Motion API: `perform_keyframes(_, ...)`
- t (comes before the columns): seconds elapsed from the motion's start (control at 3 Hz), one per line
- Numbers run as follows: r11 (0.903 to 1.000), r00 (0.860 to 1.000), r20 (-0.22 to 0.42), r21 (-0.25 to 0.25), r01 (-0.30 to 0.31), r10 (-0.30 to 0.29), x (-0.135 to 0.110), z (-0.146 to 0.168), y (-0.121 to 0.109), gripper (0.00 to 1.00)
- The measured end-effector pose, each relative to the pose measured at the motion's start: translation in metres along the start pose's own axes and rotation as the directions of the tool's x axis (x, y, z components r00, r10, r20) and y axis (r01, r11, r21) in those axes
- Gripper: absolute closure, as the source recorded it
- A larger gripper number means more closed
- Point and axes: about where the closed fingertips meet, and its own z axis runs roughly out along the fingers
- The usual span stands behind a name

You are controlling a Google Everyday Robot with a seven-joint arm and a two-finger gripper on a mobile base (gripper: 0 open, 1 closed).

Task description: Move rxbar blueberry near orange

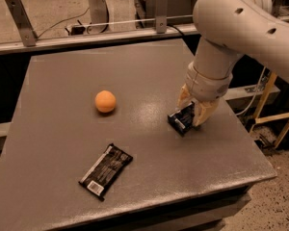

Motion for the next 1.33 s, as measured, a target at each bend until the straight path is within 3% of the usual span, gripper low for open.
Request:
perform_keyframes(0.33,0.9898,0.999,0.049,0.14,-0.029,0.023,-0.013,-0.033,-0.019,1.0)
perform_keyframes(0.67,0.9702,0.997,0.067,0.238,-0.044,0.029,-0.027,-0.07,-0.043,1.0)
perform_keyframes(1.0,0.9557,0.997,0.079,0.291,-0.041,0.019,-0.041,-0.093,-0.06,1.0)
perform_keyframes(1.33,0.9502,0.995,0.101,0.308,-0.051,0.021,-0.058,-0.104,-0.074,1.0)
